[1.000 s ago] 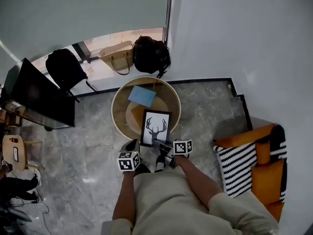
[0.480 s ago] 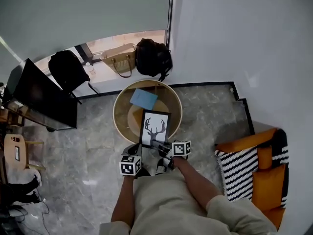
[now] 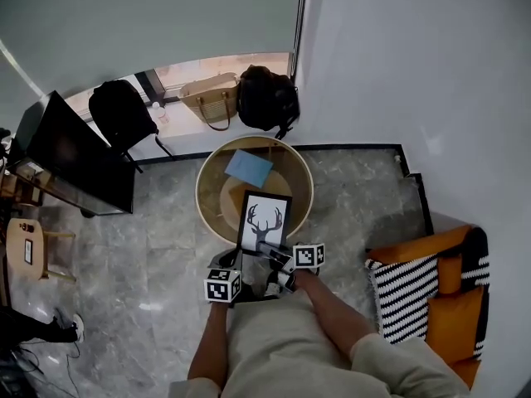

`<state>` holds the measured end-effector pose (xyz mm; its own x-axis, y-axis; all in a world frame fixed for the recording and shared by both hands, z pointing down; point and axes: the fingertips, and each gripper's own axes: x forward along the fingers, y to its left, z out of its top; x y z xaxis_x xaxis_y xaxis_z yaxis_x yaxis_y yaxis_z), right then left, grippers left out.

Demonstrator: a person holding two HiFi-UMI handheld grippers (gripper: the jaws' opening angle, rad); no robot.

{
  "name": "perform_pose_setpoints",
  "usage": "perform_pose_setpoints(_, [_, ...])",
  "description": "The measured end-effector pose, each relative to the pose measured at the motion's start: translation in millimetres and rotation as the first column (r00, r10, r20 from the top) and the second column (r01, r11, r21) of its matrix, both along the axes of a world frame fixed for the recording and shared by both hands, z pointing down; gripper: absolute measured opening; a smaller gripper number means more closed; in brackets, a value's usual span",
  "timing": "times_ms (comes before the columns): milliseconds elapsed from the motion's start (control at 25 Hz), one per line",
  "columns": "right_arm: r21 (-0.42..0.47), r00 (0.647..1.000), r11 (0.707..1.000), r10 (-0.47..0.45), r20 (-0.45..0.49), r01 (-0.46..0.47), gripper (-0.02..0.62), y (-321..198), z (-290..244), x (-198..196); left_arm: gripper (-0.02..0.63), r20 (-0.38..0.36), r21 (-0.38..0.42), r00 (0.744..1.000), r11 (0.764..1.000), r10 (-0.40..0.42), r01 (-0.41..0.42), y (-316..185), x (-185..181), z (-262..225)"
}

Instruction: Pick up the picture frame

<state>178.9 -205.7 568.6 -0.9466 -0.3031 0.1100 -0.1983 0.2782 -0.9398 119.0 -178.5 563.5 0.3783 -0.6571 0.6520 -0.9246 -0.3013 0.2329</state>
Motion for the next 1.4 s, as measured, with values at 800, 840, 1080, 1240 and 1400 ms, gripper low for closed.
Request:
perform_pose_setpoints(800, [-0.019, 0.996, 0.997, 0.073, 0.053, -0.072, 0.04, -7, -6, -6, 0.02, -0.024, -0.005, 1.0, 1.0, -0.014, 0.014, 6, -18, 5])
perform_pose_setpoints(840, [-0.022, 0.996, 0.997, 0.074, 0.051, -0.073, 0.04, -6, -6, -6, 0.02, -0.029, -0.005, 0.999, 1.0, -0.02, 0.02, 5, -20, 4])
perform_pose_setpoints(1080, [-0.018, 0.998, 0.999, 0.051, 0.033, -0.051, 0.04, -2, -4, -5, 0.02, -0.037, 0.004, 0.999, 1.0, -0.017, 0.017, 2, -17, 2])
perform_pose_setpoints(1240, [-0.011, 0.998, 0.999, 0.049, 0.033, -0.048, 0.04, -2, -5, -5, 0.02, -0.034, 0.001, 0.999, 1.0, -0.008, 0.008, 4, -16, 5])
perform_pose_setpoints(1400, [-0.003, 0.999, 0.999, 0.042, 0.032, -0.042, 0.04, 2, -6, -6, 0.02, -0.037, 0.004, 0.999, 1.0, -0.023, 0.023, 6, -20, 3])
